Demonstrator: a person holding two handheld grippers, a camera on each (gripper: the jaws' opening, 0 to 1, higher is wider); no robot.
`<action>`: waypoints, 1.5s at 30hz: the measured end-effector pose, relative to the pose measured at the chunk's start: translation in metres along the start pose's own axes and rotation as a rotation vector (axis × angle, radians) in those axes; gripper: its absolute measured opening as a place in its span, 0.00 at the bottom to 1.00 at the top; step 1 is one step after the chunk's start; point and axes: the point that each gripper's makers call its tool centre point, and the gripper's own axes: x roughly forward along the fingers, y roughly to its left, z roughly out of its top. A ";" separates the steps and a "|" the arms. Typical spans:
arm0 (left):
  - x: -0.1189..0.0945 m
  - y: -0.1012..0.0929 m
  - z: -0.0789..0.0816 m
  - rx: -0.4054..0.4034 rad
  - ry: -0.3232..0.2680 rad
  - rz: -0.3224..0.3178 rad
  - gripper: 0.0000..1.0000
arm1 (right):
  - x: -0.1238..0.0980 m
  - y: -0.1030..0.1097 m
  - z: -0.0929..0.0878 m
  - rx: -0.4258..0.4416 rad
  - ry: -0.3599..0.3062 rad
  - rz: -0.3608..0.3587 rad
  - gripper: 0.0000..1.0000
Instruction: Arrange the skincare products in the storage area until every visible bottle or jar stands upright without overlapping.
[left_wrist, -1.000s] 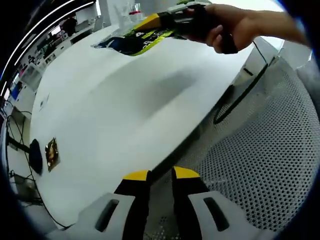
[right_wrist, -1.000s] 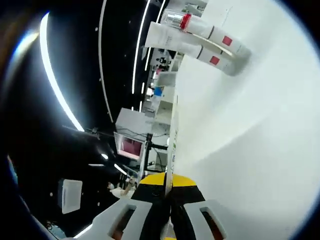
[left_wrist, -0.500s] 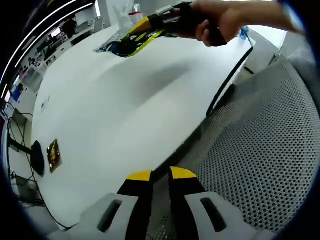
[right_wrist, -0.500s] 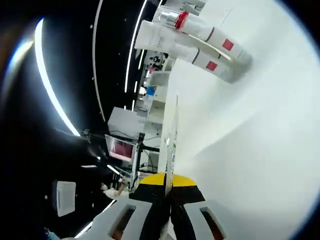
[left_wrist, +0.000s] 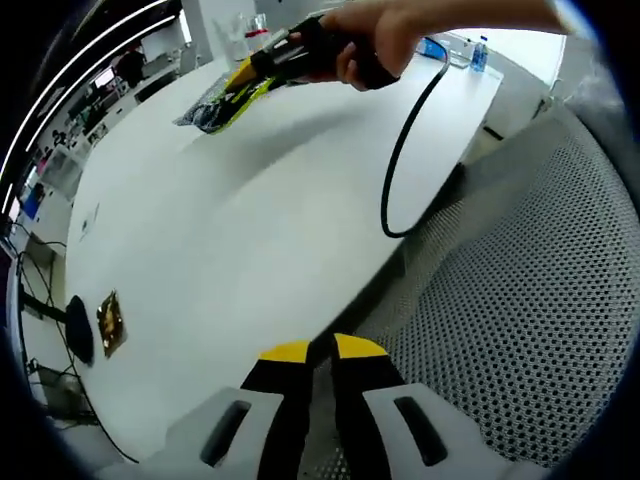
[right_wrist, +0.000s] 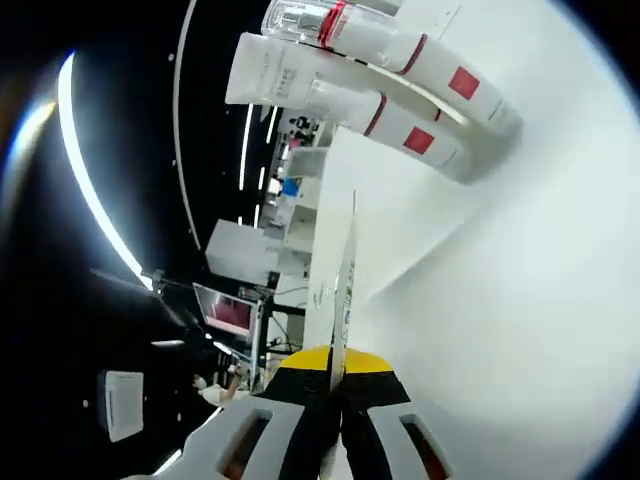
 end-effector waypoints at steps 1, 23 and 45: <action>0.000 0.000 0.000 0.001 -0.001 -0.001 0.02 | 0.004 -0.002 0.001 0.006 0.005 -0.010 0.00; -0.003 0.007 0.000 -0.004 -0.025 0.022 0.00 | 0.036 -0.024 0.042 -0.183 -0.002 -0.221 0.00; -0.003 0.007 0.000 0.012 -0.019 0.028 0.00 | 0.024 -0.050 0.062 -0.590 0.016 -0.510 0.08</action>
